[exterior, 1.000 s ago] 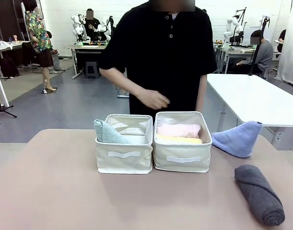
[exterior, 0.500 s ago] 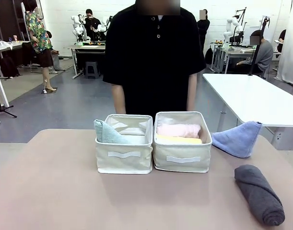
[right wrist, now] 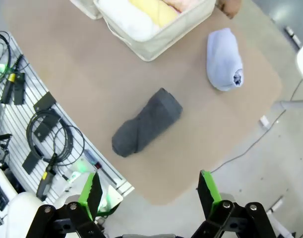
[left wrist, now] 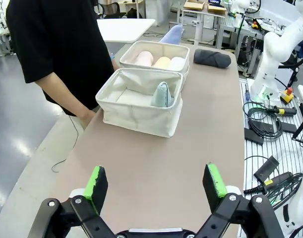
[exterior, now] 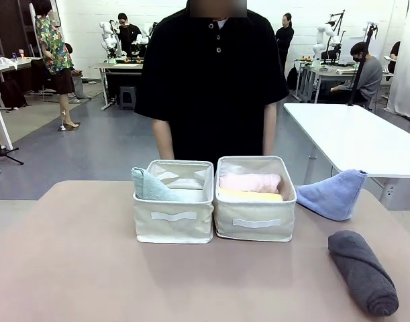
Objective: Sort the towels based on their folding style.
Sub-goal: Pick up another triangle-folded towel from the table and place it in the left Fabric basket.
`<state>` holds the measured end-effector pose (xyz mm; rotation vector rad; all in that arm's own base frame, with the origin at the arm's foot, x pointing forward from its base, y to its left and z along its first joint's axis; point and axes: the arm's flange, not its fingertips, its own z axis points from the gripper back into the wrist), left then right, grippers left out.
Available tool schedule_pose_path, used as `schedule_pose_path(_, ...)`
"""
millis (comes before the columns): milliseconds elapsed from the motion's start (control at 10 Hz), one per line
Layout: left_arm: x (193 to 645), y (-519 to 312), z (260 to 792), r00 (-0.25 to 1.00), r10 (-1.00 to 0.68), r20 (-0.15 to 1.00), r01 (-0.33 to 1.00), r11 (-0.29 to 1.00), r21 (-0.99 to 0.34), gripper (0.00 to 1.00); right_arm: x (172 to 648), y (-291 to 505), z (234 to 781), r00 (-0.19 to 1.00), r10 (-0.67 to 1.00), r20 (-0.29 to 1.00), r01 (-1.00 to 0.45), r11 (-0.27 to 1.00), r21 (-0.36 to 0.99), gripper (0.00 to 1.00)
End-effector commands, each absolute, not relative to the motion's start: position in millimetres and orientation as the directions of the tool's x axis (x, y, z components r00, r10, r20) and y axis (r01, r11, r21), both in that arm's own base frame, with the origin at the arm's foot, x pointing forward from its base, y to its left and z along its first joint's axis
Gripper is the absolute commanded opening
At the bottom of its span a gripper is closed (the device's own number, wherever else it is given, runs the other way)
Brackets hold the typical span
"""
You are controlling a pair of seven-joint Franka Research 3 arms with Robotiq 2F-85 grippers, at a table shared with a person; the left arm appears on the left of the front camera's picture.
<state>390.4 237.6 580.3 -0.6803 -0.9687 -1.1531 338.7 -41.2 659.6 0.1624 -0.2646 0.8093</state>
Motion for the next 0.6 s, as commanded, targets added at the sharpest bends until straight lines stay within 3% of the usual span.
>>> schedule_pose_path(0, 390, 238, 582, 0.08, -0.423, 0.903, 0.958, 0.283, 0.047, 1.0, 342, -39, 659, 0.665, 0.691, 0.283, -0.728, 0.685, 0.038, 1.0)
schedule_pose_path(300, 390, 238, 582, 0.08, -0.423, 0.903, 0.958, 0.283, 0.047, 1.0, 339, -39, 660, 0.654, 0.696, 0.297, -0.738, 0.674, 0.044, 1.0)
schedule_pose_path(500, 390, 238, 582, 0.08, -0.423, 0.903, 0.958, 0.283, 0.047, 1.0, 374, -9, 642, 0.638, 0.76, 0.123, -0.765, 0.644, -0.003, 1.0)
